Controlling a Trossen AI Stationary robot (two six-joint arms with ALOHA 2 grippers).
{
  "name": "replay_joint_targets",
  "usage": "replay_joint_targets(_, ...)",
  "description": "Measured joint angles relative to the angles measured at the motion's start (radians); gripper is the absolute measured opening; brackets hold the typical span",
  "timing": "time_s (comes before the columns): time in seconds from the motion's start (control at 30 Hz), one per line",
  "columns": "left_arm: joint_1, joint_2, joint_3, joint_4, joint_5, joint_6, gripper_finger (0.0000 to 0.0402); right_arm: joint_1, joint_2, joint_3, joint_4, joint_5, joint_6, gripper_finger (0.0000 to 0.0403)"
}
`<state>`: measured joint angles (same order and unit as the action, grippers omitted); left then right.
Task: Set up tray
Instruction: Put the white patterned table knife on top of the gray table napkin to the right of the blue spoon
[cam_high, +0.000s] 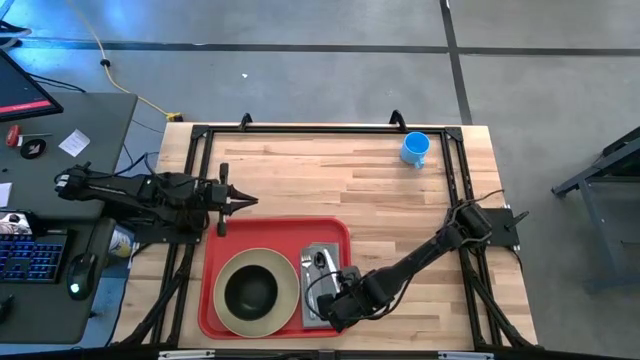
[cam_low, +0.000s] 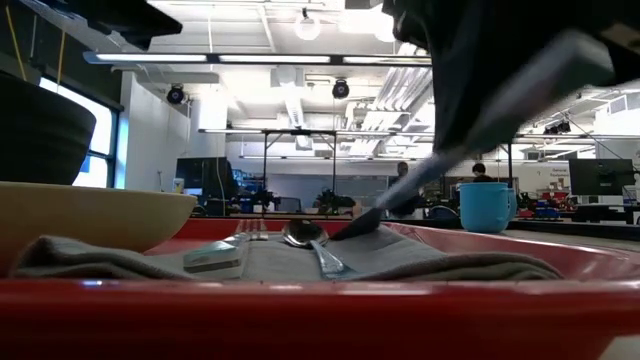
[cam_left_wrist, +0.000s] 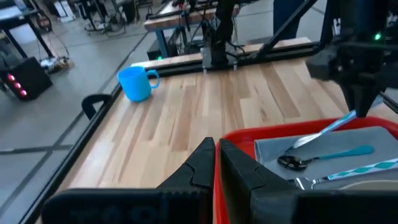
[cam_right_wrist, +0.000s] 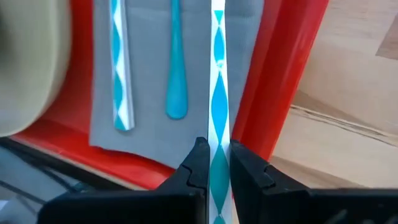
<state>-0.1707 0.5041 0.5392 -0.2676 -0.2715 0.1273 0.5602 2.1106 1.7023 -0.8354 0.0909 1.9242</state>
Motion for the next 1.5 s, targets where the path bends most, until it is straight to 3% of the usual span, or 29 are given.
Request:
replay_joint_targets(0.5,0.0,0.004,0.0,0.155,0.047,0.059,0.0056,-0.024,0.076,0.0,0.067,0.004,-0.018,0.0052)
replay_joint_targets(0.77,0.0,0.004,0.0,0.164,0.057,0.071,0.0056,-0.023,0.093,0.0,0.082,0.023,-0.048,0.0036)
replay_joint_targets(1.23,0.0,0.004,0.0,0.145,0.058,0.056,0.0056,-0.028,0.074,0.0,0.044,-0.033,-0.079,0.0138)
replay_joint_targets(1.5,0.0,0.004,0.0,0.146,0.082,0.052,0.0056,-0.043,0.004,0.0,0.014,0.075,-0.128,0.0157)
